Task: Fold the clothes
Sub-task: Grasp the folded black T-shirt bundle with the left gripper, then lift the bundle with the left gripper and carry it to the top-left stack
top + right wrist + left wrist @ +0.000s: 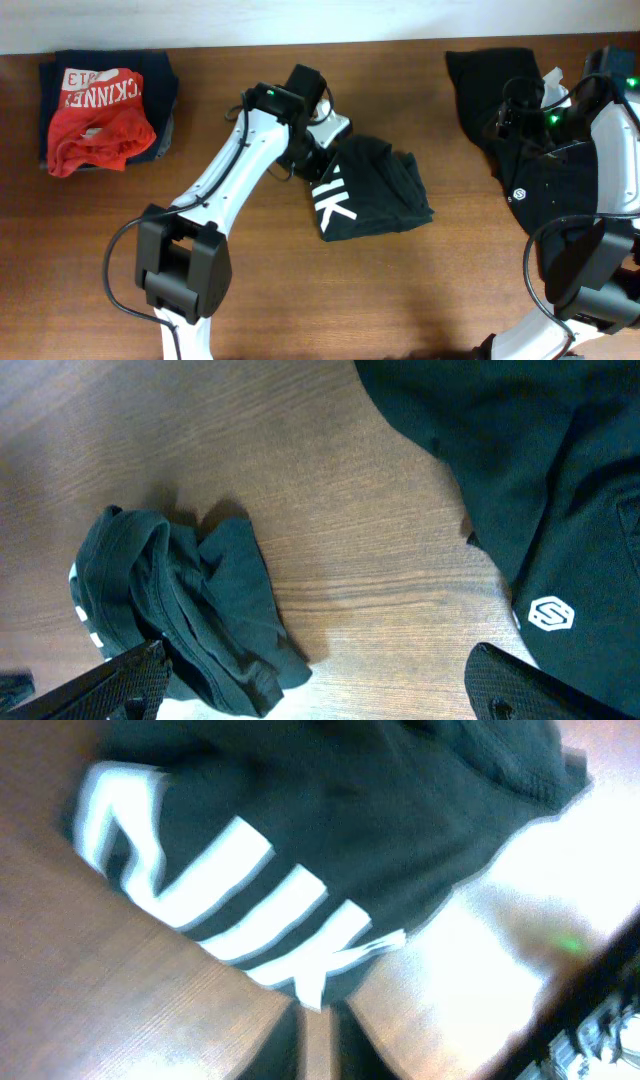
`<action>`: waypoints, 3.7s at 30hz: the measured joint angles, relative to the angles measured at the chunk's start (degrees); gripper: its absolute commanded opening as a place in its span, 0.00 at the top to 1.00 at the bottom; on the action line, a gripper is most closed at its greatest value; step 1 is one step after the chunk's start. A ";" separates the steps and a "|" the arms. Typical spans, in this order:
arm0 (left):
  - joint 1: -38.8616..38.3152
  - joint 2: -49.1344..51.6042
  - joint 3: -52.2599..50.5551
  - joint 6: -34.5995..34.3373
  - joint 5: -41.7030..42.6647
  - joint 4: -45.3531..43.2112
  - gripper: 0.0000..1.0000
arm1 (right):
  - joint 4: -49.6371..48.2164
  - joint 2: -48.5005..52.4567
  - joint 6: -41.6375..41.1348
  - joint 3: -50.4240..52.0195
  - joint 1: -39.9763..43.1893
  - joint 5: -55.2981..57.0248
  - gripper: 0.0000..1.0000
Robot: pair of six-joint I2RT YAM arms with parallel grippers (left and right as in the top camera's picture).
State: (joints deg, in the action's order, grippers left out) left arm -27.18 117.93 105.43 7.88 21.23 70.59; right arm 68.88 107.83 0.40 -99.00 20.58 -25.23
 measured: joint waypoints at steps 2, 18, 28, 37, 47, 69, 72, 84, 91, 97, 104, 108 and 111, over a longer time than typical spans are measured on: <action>-1.05 -0.02 0.09 2.40 1.14 2.86 0.99 | -0.15 0.00 0.02 0.00 0.00 -0.02 0.02; -14.71 -0.02 -12.72 9.33 -2.58 -5.16 1.00 | -1.20 0.00 0.02 0.00 0.00 -0.39 0.02; -14.51 -0.07 -22.73 -2.67 -20.48 -21.22 0.99 | -1.20 0.00 0.04 0.00 0.00 -0.42 0.02; -5.70 -0.07 -22.95 -10.67 -34.05 -29.86 0.95 | -1.36 0.00 0.00 0.00 0.00 -0.42 0.02; 11.13 -0.04 -17.05 -6.49 -33.24 -31.32 0.56 | -1.46 0.00 0.07 0.00 0.00 -0.42 0.00; -23.10 -0.15 -4.70 0.31 -28.55 -21.16 0.26 | -5.42 0.00 -3.67 0.00 7.45 6.54 0.01; -24.68 3.04 -4.70 0.31 -29.66 -21.57 0.26 | -5.29 0.00 -3.67 0.00 8.28 6.08 0.01; -26.51 10.47 -4.70 0.42 -39.58 -23.15 0.24 | -5.18 0.00 -3.67 0.00 8.31 5.66 0.01; -28.92 12.46 -4.70 5.77 -42.36 -23.71 0.80 | -4.57 0.00 -3.67 0.00 8.31 5.66 0.01; -30.05 12.59 -4.70 7.19 -46.14 -25.55 1.00 | -4.42 0.00 -3.65 0.00 8.31 5.66 0.01; -26.58 12.61 0.52 4.48 -52.52 -21.66 1.00 | -4.42 0.00 -3.63 0.00 8.31 5.66 0.01; -21.16 12.46 9.16 4.26 -53.48 -19.65 1.00 | -4.39 0.00 -3.65 0.00 8.31 5.66 0.01; -16.46 11.69 14.69 4.24 -53.94 -19.28 1.00 | -4.37 0.00 -3.65 0.00 8.31 5.66 0.01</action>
State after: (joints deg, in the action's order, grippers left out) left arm -43.64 129.62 120.11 12.12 -32.71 51.31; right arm 64.51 107.83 -3.25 -99.00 28.88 -19.57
